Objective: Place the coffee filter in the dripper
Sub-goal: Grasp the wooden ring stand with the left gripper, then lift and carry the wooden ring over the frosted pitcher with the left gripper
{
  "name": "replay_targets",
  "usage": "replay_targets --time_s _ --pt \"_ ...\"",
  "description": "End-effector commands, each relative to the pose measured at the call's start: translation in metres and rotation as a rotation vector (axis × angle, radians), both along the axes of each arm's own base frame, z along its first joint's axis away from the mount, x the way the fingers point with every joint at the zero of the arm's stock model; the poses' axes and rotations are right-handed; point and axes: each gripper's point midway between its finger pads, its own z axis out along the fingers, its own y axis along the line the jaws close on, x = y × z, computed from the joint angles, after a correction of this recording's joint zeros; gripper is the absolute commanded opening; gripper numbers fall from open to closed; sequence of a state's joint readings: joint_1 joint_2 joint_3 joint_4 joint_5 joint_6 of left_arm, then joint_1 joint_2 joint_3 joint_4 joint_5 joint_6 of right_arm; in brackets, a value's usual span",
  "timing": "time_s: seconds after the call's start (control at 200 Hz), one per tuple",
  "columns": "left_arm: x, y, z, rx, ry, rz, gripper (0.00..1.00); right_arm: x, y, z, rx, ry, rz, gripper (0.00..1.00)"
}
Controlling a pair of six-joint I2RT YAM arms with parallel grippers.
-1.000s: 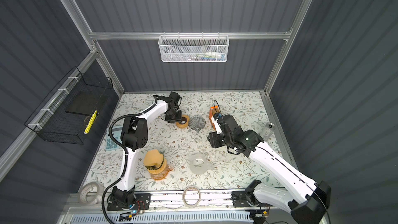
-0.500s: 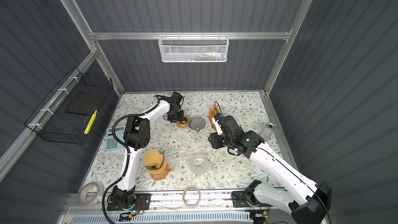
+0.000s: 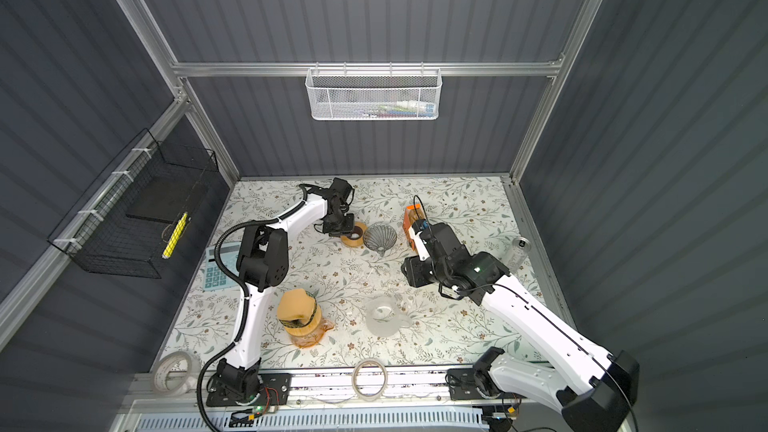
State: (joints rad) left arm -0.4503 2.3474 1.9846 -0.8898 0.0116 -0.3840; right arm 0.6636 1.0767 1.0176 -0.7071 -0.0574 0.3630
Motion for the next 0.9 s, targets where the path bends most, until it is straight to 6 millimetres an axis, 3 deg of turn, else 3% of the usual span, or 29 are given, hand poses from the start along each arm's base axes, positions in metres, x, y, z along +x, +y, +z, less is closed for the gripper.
replay_targets --time_s 0.0,0.235,0.61,0.77,0.896 --pt "-0.003 0.006 0.035 0.01 -0.065 -0.017 0.09 0.002 0.004 0.004 0.016 0.011 0.001 0.52" --pt "-0.014 0.024 0.074 0.039 -0.134 0.003 0.08 0.003 0.007 0.012 0.037 0.008 0.003 0.52" --pt "-0.052 0.048 0.141 0.003 -0.22 0.04 0.08 0.002 0.006 0.022 0.075 -0.009 -0.023 0.51" --pt "-0.067 0.053 0.177 -0.04 -0.281 0.038 0.08 0.001 0.002 0.027 0.079 -0.026 -0.037 0.5" --pt "-0.085 0.042 0.202 -0.145 -0.3 -0.016 0.11 0.0 -0.001 0.032 0.086 -0.047 -0.043 0.5"
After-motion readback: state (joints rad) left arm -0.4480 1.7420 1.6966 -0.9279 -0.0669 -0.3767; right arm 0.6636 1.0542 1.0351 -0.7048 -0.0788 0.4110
